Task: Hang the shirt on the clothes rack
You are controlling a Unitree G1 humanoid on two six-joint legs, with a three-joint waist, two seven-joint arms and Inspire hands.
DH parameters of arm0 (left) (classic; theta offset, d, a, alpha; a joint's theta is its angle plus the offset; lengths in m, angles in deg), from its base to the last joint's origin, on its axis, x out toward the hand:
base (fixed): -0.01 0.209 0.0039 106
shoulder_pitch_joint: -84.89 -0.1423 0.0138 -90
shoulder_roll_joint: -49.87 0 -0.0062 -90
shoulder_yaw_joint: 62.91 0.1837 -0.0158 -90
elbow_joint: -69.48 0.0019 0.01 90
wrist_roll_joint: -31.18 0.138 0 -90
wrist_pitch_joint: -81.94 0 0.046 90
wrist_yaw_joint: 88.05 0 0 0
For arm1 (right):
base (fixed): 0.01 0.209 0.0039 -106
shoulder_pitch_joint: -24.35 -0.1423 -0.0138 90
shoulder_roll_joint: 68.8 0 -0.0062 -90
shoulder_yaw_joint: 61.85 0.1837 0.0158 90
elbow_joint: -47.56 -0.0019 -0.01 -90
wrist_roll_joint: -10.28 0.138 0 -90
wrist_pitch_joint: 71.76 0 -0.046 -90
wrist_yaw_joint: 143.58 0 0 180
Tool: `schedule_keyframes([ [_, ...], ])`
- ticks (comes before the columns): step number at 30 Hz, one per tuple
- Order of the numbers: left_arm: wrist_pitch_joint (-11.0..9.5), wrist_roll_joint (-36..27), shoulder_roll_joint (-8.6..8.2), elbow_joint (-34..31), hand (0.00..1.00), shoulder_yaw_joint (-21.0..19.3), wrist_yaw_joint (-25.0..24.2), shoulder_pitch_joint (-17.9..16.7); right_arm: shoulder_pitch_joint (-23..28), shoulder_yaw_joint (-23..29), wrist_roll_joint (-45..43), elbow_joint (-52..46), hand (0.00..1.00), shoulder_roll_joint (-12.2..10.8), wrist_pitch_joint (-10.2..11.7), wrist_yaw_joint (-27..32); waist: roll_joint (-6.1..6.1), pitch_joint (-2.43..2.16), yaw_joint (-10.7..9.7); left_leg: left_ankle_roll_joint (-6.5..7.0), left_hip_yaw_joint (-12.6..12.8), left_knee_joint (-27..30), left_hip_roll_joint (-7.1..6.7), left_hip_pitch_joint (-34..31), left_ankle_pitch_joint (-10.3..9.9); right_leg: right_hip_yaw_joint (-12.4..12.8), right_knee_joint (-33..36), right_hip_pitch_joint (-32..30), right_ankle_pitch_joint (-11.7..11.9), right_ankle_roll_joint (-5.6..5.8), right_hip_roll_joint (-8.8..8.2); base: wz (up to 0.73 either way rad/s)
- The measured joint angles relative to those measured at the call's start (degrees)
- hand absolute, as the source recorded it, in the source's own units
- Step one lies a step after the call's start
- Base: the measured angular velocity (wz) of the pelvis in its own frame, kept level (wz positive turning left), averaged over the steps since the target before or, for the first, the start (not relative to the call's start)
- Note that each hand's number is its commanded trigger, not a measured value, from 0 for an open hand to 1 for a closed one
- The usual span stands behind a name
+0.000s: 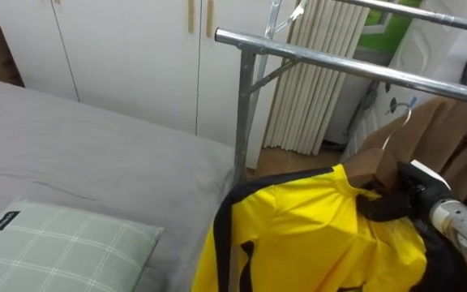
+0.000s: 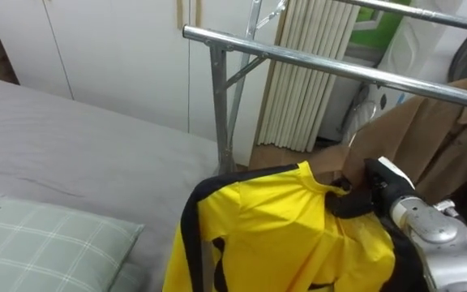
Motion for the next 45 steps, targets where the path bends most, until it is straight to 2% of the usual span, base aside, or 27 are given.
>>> schedule_keyframes([
  [3,-0.49,0.1,0.19,0.0,0.0,-0.15,-0.88,0.06,-0.17,-0.23,-3.25,0.0,1.0,1.72,-0.02,0.11,-0.02,-0.01,1.24,-0.02,-0.07,0.06,-0.01,0.38,0.02,-0.06,0.16,0.21,0.14,-0.37,-0.02,0.0],
  [7,-0.5,0.09,0.25,0.0,0.0,-0.58,-1.85,0.17,-0.17,-0.24,-8.07,-1.07,1.0,1.72,-0.02,0.49,-0.05,-0.02,1.82,-0.03,-0.15,0.0,-0.1,0.78,-0.06,-0.12,0.96,0.32,-0.63,-0.27,-0.03,0.0],
  [14,-0.5,0.03,0.82,0.0,0.0,-0.61,-3.02,0.16,-0.17,-0.29,-13.59,-4.54,1.0,1.72,-0.04,0.5,-0.05,-0.03,1.57,-0.04,-0.54,0.04,-0.07,1.13,-0.07,-0.46,1.08,0.84,-0.85,-0.3,-0.09,0.02],
  [19,-0.5,0.08,1.24,0.0,0.0,-0.65,-3.25,0.14,-0.17,-0.09,-13.62,-6.04,1.0,1.72,0.02,1.79,-0.06,-0.06,0.91,-0.11,-1.56,0.03,-0.04,1.54,-0.07,-0.63,0.75,1.63,-1.37,0.08,-0.03,0.11],
  [24,-0.49,0.04,1.51,0.0,0.0,-0.67,-3.08,0.02,-0.2,0.45,-13.44,-9.67,1.0,1.84,0.02,4.27,-0.16,-0.13,0.74,-0.34,-1.53,-0.06,0.1,2.0,0.07,-0.8,0.92,1.89,-1.42,-0.18,0.06,0.0],
  [27,-0.49,0.07,1.51,-0.01,0.0,-0.52,-2.2,-0.13,-0.19,0.42,-13.77,-9.82,1.0,1.84,0.02,6.07,-0.41,-0.3,0.84,-0.37,-1.61,-0.02,0.17,2.08,0.05,-0.8,0.93,2.1,-1.48,-0.25,0.11,0.0],
  [36,-0.51,0.07,1.51,-0.03,0.0,-0.45,-1.74,-0.1,-0.2,0.41,-13.87,-9.84,1.0,1.84,0.03,11.32,-0.44,-0.33,0.92,-0.4,-1.72,0.03,0.17,2.11,0.04,-0.83,1.0,2.15,-1.44,-0.31,0.1,0.0],
  [40,-0.49,-0.06,1.51,-0.03,0.0,-0.36,-1.69,-0.11,-0.19,0.41,-12.81,-9.82,1.0,1.84,0.03,11.96,-0.33,-0.31,0.85,-0.55,-1.55,0.02,0.32,2.11,0.07,-1.01,0.88,2.06,-1.34,-0.45,0.15,0.0],
  [45,-0.44,0.08,1.39,-0.01,0.0,-0.4,-1.69,-0.11,-0.18,0.41,-6.09,-8.75,1.0,2.31,-0.01,10.76,-0.13,-0.23,0.79,-0.61,-1.7,0.02,0.39,2.13,0.07,-1.86,0.85,1.98,-1.39,-0.64,0.05,0.0],
])
